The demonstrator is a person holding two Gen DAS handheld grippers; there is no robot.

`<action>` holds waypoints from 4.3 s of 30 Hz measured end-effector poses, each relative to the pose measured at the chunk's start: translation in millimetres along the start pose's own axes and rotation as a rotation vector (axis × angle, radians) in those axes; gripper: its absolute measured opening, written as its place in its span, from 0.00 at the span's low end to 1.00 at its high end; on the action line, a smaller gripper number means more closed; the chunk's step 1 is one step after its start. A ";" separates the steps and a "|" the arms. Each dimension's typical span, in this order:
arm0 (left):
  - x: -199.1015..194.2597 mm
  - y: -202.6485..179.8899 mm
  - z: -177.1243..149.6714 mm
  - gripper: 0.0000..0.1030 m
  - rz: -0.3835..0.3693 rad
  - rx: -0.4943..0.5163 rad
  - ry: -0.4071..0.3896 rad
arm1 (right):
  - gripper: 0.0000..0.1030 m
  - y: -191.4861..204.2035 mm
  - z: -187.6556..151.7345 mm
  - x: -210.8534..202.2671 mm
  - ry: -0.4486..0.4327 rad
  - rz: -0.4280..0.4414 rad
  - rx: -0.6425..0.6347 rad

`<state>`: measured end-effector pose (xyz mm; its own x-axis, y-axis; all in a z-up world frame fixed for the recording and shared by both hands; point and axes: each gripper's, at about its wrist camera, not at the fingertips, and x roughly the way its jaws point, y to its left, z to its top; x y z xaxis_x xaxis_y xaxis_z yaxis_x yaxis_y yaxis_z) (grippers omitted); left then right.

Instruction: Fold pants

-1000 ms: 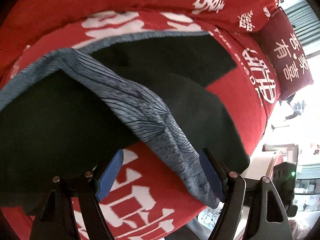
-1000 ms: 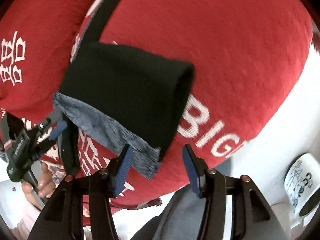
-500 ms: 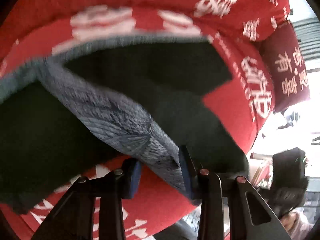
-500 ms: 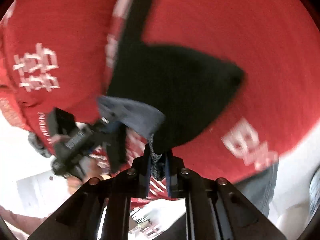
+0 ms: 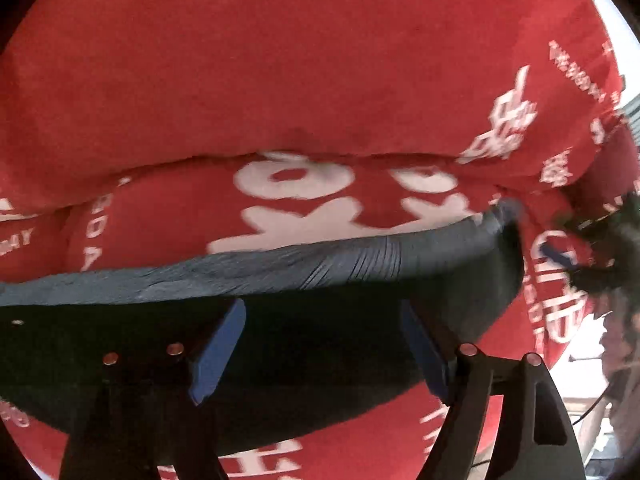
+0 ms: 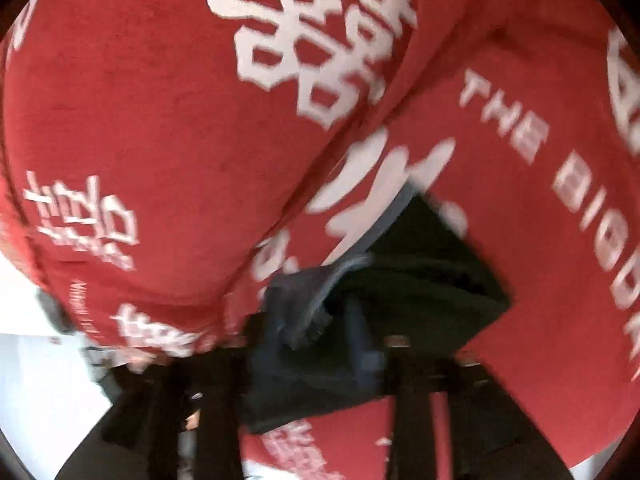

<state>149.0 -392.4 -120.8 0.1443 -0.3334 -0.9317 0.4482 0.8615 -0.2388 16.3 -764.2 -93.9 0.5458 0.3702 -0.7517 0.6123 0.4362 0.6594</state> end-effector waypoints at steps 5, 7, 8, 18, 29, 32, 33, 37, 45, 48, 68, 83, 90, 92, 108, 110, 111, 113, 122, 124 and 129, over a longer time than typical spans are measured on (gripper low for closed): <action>19.6 38.1 -22.6 0.78 0.145 -0.039 0.073 | 0.64 -14.0 -12.5 -21.2 -0.070 -0.106 -0.065; 30.4 51.6 -35.2 0.78 0.190 -0.077 0.109 | 0.62 -34.4 -25.7 -14.8 -0.031 -0.132 -0.021; 35.5 59.4 -41.4 0.78 0.204 -0.099 0.126 | 0.60 -47.7 -33.5 -8.6 -0.002 -0.146 0.009; 62.4 65.6 -69.6 0.78 0.230 -0.091 0.192 | 0.05 -80.7 -41.0 22.9 0.011 -0.148 0.065; 40.1 58.8 -48.1 0.80 0.239 -0.041 0.108 | 0.21 -49.6 -48.9 -12.5 -0.030 -0.334 -0.112; 60.3 59.0 -25.2 0.80 0.266 -0.044 0.094 | 0.21 -13.1 -41.0 6.7 0.006 -0.326 -0.262; 69.2 56.3 -14.2 0.80 0.279 -0.047 0.089 | 0.21 -0.6 -36.5 20.4 0.020 -0.332 -0.315; 100.4 61.1 9.1 0.81 0.326 -0.098 0.068 | 0.21 18.8 -10.5 81.0 0.061 -0.333 -0.416; 77.1 132.5 16.1 0.84 0.402 -0.261 0.076 | 0.05 -14.5 26.1 73.6 -0.050 -0.496 -0.284; 50.8 155.0 -0.7 0.84 0.450 -0.221 0.080 | 0.14 3.8 11.7 58.3 -0.026 -0.496 -0.324; -31.2 386.4 -133.0 0.91 0.444 -0.274 0.083 | 0.42 119.4 -298.4 250.5 0.526 0.177 -0.083; -32.3 388.3 -150.4 0.97 0.379 -0.143 0.042 | 0.08 150.9 -305.6 252.7 0.438 0.056 -0.134; -61.1 357.6 -141.5 0.97 0.346 -0.150 0.064 | 0.16 120.4 -309.9 231.4 0.460 -0.035 -0.124; -73.0 331.4 -137.7 0.97 0.299 -0.131 0.029 | 0.16 129.3 -299.1 208.3 0.422 -0.073 -0.237; -5.8 218.8 -142.8 0.97 0.271 -0.105 0.139 | 0.13 108.1 -259.6 182.6 0.304 -0.269 -0.391; -12.4 210.0 -137.2 0.97 0.313 -0.071 0.156 | 0.13 100.0 -261.3 176.8 0.319 -0.278 -0.368; -12.6 207.2 -134.3 0.97 0.321 -0.061 0.158 | 0.13 97.0 -260.4 171.1 0.317 -0.269 -0.351; -17.0 198.6 -129.5 0.97 0.316 -0.051 0.167 | 0.20 91.2 -261.0 163.3 0.317 -0.255 -0.327; -16.8 156.0 -127.4 0.97 0.304 -0.046 0.213 | 0.48 77.2 -251.2 140.2 0.294 -0.277 -0.266; -13.6 143.5 -128.7 0.97 0.300 -0.039 0.225 | 0.48 68.7 -247.2 134.6 0.292 -0.281 -0.243; -5.6 118.2 -126.4 0.97 0.283 -0.016 0.243 | 0.48 51.1 -237.9 121.2 0.263 -0.282 -0.196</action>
<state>89.7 -240.3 -178.4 0.0457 0.0177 -0.9988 0.4063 0.9131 0.0348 -22.3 -501.9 -154.1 0.1926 0.3996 -0.8962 0.5822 0.6886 0.4322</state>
